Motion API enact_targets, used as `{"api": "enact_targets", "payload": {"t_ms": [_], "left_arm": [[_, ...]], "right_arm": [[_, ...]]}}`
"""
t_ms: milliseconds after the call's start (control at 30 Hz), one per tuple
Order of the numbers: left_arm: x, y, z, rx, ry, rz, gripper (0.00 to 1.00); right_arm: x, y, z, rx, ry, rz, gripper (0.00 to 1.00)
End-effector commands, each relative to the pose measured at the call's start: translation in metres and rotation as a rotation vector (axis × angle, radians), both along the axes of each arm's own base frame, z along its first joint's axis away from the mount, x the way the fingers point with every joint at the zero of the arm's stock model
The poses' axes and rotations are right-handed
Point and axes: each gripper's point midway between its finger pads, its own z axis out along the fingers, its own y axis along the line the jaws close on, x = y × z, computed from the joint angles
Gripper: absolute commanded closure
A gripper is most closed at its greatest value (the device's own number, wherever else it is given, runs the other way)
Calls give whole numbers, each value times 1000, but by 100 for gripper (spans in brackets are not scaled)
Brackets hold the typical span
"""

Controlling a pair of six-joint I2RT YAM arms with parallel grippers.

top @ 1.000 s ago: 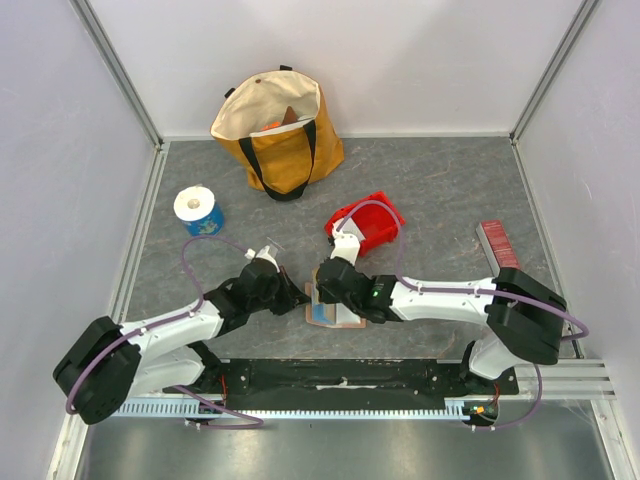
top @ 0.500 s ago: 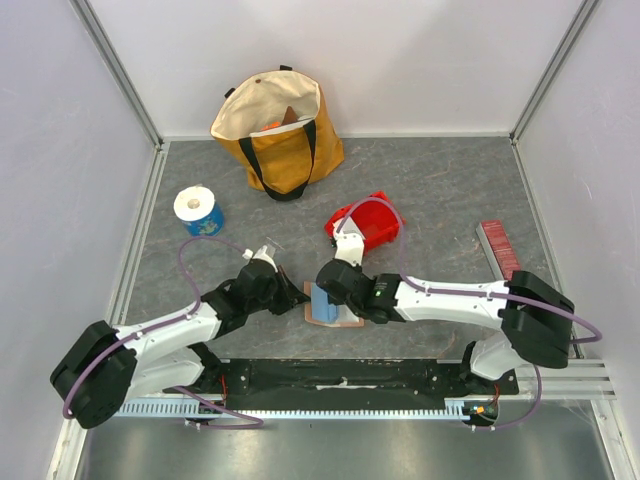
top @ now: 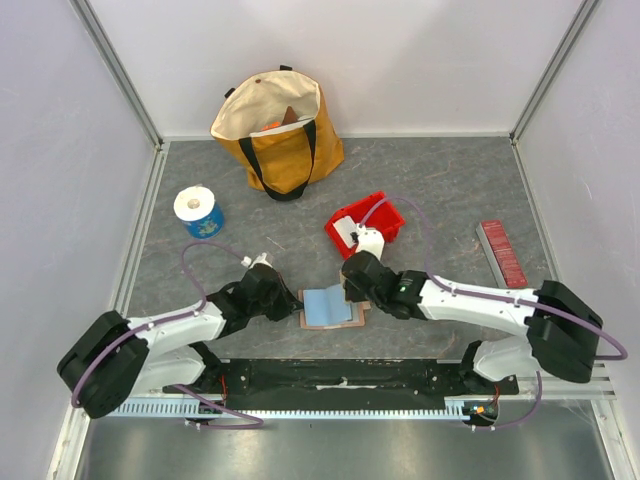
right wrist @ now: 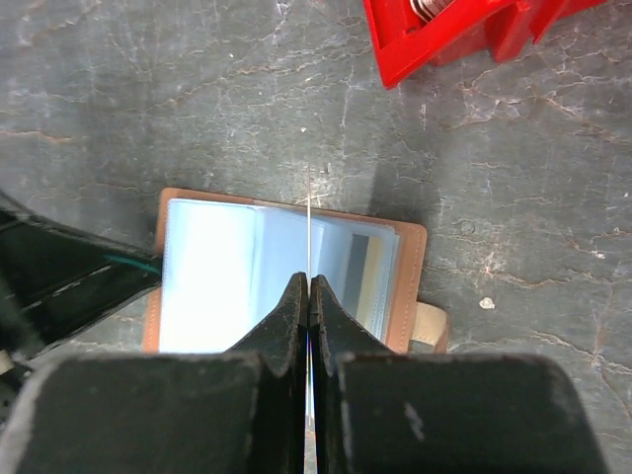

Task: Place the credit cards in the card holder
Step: Insert the credit card into the card holder.

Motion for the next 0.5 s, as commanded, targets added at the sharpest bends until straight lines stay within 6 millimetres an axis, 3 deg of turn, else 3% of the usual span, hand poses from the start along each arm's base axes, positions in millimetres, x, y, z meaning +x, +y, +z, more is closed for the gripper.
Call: {"api": "enact_targets", "payload": {"t_ms": [0,100,467], "left_arm": [[0,9,-22,70,43,34,98],[-1,7,-28,72,61,31,98],[1,6,-27,74,55,29,98]], "right_arm": [[1,24,47,234,-51,101,100],[-1,27,60,296,-61,134,100],[-5,19,15,355,82,99,100]]}}
